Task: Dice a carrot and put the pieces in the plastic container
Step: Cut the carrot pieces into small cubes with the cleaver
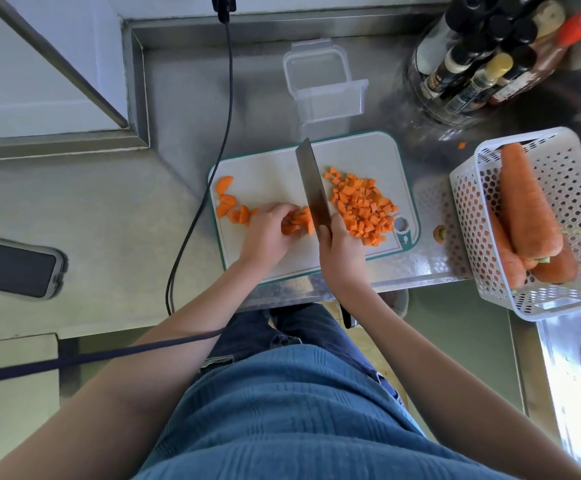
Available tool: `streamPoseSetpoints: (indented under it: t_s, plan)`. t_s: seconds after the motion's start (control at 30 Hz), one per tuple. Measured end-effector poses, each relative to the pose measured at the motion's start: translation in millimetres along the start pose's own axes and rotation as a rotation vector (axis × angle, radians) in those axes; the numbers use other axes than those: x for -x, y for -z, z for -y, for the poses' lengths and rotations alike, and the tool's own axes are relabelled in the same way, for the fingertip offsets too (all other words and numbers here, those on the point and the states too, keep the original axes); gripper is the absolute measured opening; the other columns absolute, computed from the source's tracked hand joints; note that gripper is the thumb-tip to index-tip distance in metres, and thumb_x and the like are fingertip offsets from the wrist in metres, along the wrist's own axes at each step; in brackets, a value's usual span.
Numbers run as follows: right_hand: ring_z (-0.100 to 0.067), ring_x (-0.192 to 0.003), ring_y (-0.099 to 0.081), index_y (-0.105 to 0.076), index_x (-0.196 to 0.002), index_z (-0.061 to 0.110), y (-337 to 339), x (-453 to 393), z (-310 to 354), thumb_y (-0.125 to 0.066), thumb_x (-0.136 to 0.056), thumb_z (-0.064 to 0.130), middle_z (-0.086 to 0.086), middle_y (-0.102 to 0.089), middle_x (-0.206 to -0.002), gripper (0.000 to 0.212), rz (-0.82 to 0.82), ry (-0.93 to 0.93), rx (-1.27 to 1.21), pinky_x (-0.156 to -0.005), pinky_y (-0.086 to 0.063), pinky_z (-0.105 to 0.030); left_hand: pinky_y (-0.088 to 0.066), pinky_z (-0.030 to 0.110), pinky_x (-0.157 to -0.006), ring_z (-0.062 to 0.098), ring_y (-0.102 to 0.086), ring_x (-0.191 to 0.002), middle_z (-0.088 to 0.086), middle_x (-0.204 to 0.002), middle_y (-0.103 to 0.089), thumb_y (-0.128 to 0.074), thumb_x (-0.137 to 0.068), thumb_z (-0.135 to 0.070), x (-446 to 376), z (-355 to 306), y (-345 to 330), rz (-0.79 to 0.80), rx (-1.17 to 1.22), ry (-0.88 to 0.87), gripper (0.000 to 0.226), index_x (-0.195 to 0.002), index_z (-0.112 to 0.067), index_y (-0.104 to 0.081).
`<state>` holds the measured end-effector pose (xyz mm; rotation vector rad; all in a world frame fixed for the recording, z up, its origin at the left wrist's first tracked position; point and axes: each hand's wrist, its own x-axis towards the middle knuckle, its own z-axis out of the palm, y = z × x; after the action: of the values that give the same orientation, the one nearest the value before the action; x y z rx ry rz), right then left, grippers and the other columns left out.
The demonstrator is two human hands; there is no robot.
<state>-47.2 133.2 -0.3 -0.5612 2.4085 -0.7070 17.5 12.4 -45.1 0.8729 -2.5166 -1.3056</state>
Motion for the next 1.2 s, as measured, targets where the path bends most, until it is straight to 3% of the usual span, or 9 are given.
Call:
streamPoseSetpoints:
  t_s: [0.27,0.43,0.63,0.83,0.9,1.0,1.2]
  plan:
    - [-0.035,-0.063,-0.054,-0.043,-0.105,0.004,-5,-2,0,-0.033,-0.103,0.022,-0.015,-0.054,-0.070,0.021,0.029,-0.013,0.062,-0.053,-0.042,-0.039,-0.050,0.034,-0.068,0.023,-0.060,-0.079,0.008,-0.087,-0.062,-0.074,-0.074,-0.008,-2,-5,-7,-0.026,-0.030,0.026,0.015,-0.084,-0.004,-0.064]
    - [-0.035,-0.069,-0.058,-0.039,-0.110,0.008,-18,-4,-3,-0.034,-0.102,0.014,-0.015,-0.057,-0.077,0.011,0.075,-0.066,0.193,-0.053,-0.039,-0.036,-0.048,0.034,-0.062,0.024,-0.059,-0.072,0.010,-0.077,-0.061,-0.070,-0.074,0.002,-4,-3,-6,-0.036,-0.041,-0.001,0.007,-0.072,-0.001,-0.064]
    - [-0.035,-0.076,-0.062,-0.030,-0.139,0.017,-20,-8,-6,-0.035,-0.102,0.012,-0.016,-0.063,-0.087,0.038,0.068,-0.073,0.270,-0.055,-0.043,-0.036,-0.051,0.038,-0.064,0.025,-0.060,-0.074,0.011,-0.079,-0.064,-0.071,-0.075,0.001,-4,2,-8,-0.036,-0.035,-0.016,0.006,-0.073,-0.001,-0.066]
    - [-0.037,-0.066,-0.057,-0.040,-0.117,0.007,-5,6,0,-0.032,-0.104,0.021,-0.018,-0.059,-0.075,0.021,-0.027,-0.067,0.082,-0.055,-0.048,-0.041,-0.054,0.038,-0.070,0.020,-0.064,-0.076,0.008,-0.084,-0.068,-0.072,-0.077,-0.005,-3,2,-7,-0.032,0.042,-0.012,0.007,-0.084,-0.004,-0.071]
    - [-0.034,-0.062,-0.052,-0.042,-0.114,0.007,-4,6,1,-0.032,-0.104,0.021,-0.015,-0.055,-0.070,0.020,-0.041,-0.049,0.072,-0.051,-0.040,-0.036,-0.055,0.031,-0.074,0.017,-0.066,-0.080,0.007,-0.090,-0.070,-0.072,-0.079,-0.006,1,4,-3,-0.047,0.074,0.005,0.014,-0.093,-0.005,-0.071]
    - [-0.030,-0.056,-0.045,-0.043,-0.111,0.005,-8,4,6,-0.032,-0.103,0.022,-0.007,-0.046,-0.060,0.021,-0.050,-0.049,0.026,-0.049,-0.032,-0.032,-0.050,0.018,-0.071,0.016,-0.065,-0.077,0.006,-0.086,-0.069,-0.073,-0.078,-0.006,4,8,2,-0.062,0.028,-0.006,0.012,-0.090,-0.005,-0.071]
    - [-0.030,-0.061,-0.047,-0.040,-0.123,0.007,-18,2,6,-0.032,-0.103,0.025,-0.012,-0.052,-0.069,0.028,0.002,-0.060,0.063,-0.053,-0.037,-0.034,-0.049,0.031,-0.062,0.017,-0.061,-0.068,0.004,-0.075,-0.068,-0.071,-0.078,-0.006,2,5,2,-0.051,-0.004,0.000,0.004,-0.081,-0.007,-0.073]
